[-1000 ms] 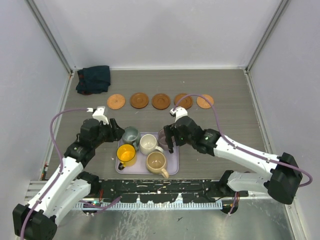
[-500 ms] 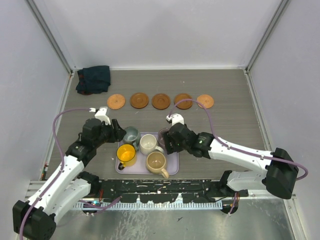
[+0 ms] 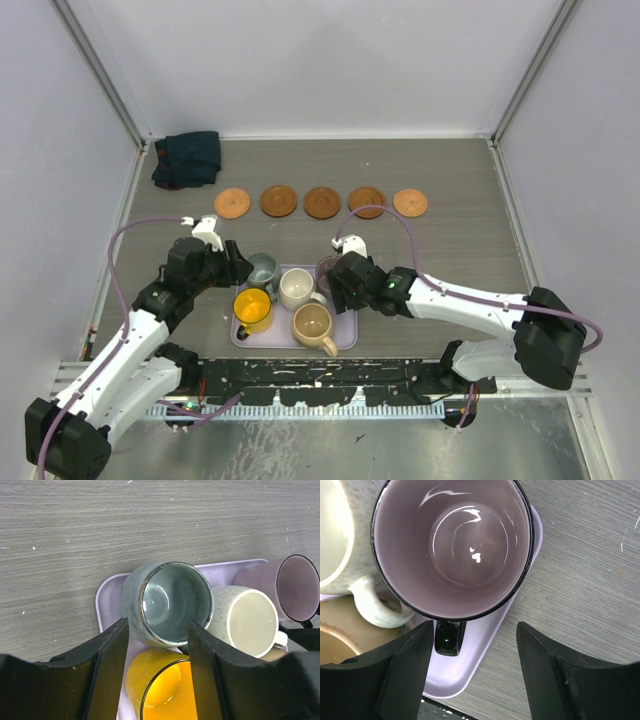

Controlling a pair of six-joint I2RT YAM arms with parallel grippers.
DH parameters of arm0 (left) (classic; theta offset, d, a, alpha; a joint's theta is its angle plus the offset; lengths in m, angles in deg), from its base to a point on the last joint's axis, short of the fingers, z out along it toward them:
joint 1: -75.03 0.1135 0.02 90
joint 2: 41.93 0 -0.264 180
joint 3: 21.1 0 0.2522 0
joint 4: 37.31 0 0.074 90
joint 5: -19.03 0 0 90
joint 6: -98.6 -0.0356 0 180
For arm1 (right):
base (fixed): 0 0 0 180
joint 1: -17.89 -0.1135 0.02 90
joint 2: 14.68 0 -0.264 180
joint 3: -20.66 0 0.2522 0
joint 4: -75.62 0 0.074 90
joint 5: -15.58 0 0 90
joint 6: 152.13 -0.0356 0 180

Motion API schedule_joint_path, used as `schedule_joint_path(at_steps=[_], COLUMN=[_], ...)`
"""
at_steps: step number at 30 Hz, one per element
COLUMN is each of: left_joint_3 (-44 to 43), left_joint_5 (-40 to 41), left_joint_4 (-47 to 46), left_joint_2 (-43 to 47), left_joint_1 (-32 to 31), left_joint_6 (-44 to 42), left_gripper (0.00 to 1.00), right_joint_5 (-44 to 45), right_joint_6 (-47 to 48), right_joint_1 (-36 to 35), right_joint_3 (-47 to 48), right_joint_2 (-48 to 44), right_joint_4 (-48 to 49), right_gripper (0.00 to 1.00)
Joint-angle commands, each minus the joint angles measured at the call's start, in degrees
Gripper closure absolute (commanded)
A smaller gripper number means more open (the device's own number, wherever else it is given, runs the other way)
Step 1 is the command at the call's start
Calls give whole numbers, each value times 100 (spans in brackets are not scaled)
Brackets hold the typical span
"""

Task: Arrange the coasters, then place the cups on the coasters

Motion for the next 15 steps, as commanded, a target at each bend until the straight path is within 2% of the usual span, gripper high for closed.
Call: schedule_joint_path(at_steps=[1,4,5,6,7,9,11,15], left_joint_3=[-142,112,250,442,644,956,1005,353], left_joint_5=[52,-184,-167,-95,12,497,937,1923], left_joint_4=[-114,-791,-1163,-1781,-2294,-3116,-3559,-3426], left_joint_2=[-82,-153,-132,-76,-12,67,-105,-1008], left_joint_1=[-34,-77,-106,-119,-122,-122,-122,-121], left_joint_6=[60,-97,-85,-27,35,203,162,-43], left_gripper=[49,46,41,31,3,2,2,2], right_joint_5=[78,27,0,-17,-17,2,33,236], right_joint_6=[-193,-250,-261,-262,-268,-257,-249,-198], right_joint_1=[-33,-28,-34,-34,-36,-29,-38,-42], right_joint_3=[-49,-114,-111,-104,-104,-93,-96,-110], right_joint_2=[95,120,128,137,138,98,10,-330], right_joint_4=[330,453,472,488,493,489,477,474], right_gripper=[29,29,29,29,29,29,30,30])
